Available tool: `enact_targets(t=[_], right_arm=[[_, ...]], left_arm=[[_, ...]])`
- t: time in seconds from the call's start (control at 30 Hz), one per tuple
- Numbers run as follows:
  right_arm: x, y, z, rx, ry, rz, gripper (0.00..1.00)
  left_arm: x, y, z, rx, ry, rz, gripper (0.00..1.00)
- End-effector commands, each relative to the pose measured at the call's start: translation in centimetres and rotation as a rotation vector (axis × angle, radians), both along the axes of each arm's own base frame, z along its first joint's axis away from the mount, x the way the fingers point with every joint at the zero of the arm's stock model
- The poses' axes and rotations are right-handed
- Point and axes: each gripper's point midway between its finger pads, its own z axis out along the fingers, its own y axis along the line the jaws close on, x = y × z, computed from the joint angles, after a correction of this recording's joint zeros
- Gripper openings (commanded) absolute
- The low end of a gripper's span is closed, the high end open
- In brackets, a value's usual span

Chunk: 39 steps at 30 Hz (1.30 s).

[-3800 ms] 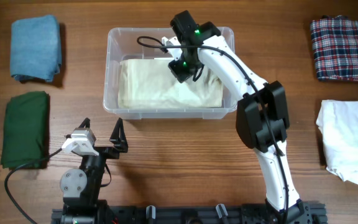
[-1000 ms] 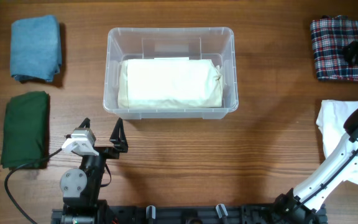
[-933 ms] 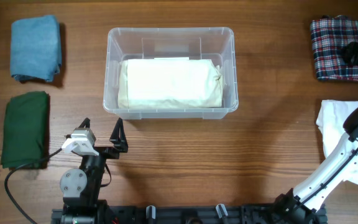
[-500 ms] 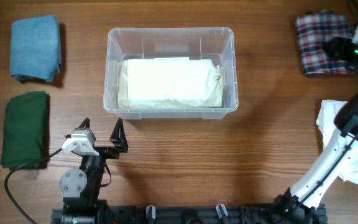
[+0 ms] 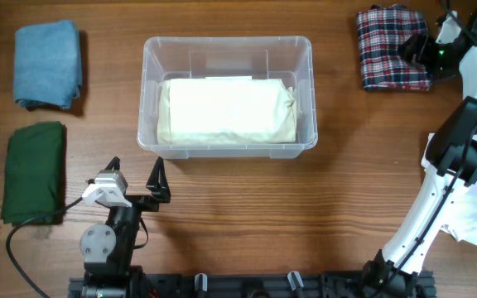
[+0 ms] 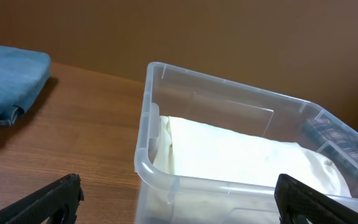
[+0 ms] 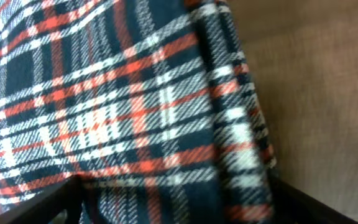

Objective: Pack container
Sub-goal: 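Grasp the edge of the red-black plaid cloth with the right gripper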

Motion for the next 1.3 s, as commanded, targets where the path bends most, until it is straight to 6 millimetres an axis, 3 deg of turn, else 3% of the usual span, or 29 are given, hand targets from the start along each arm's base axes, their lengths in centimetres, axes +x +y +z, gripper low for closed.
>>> enact_targets(t=[0.0, 0.2, 0.37, 0.5, 0.63, 0.73, 0.87, 0.97, 1.07, 1.27], right_arm=[[-4.7, 1.5, -6.2, 0.150, 0.291, -0.222, 0.92], [-8.1, 1.3, -7.1, 0.106, 0.447, -0.270, 0.93], [-8.8, 0.0, -7.2, 0.060, 0.469, -0.314, 0.93], [-8.1, -1.3, -6.7, 0.077, 0.418, -0.343, 0.96], [-7.0, -2.4, -4.8, 0.059, 0.343, -0.320, 0.97], [-5.9, -3.0, -2.1, 0.015, 0.266, -0.281, 1.00], [-4.6, -3.7, 3.0, -0.037, 0.151, -0.258, 1.00], [-3.9, -4.0, 5.3, -0.091, 0.084, -0.203, 1.00], [-3.8, -4.0, 5.7, -0.115, 0.067, -0.168, 1.00], [-3.7, -2.6, 4.3, -0.066, 0.063, -0.100, 1.00]], left_arm=[[0.0, 0.1, -0.2, 0.005, 0.000, 0.003, 1.00], [0.0, 0.1, -0.2, 0.005, 0.000, 0.003, 1.00], [0.0, 0.1, -0.2, 0.005, 0.000, 0.003, 1.00], [0.0, 0.1, -0.2, 0.005, 0.000, 0.003, 1.00], [0.0, 0.1, -0.2, 0.005, 0.000, 0.003, 1.00], [0.0, 0.1, -0.2, 0.005, 0.000, 0.003, 1.00], [0.0, 0.1, -0.2, 0.005, 0.000, 0.003, 1.00], [0.0, 0.1, -0.2, 0.005, 0.000, 0.003, 1.00], [0.0, 0.1, -0.2, 0.005, 0.000, 0.003, 1.00], [0.0, 0.1, -0.2, 0.005, 0.000, 0.003, 1.00]])
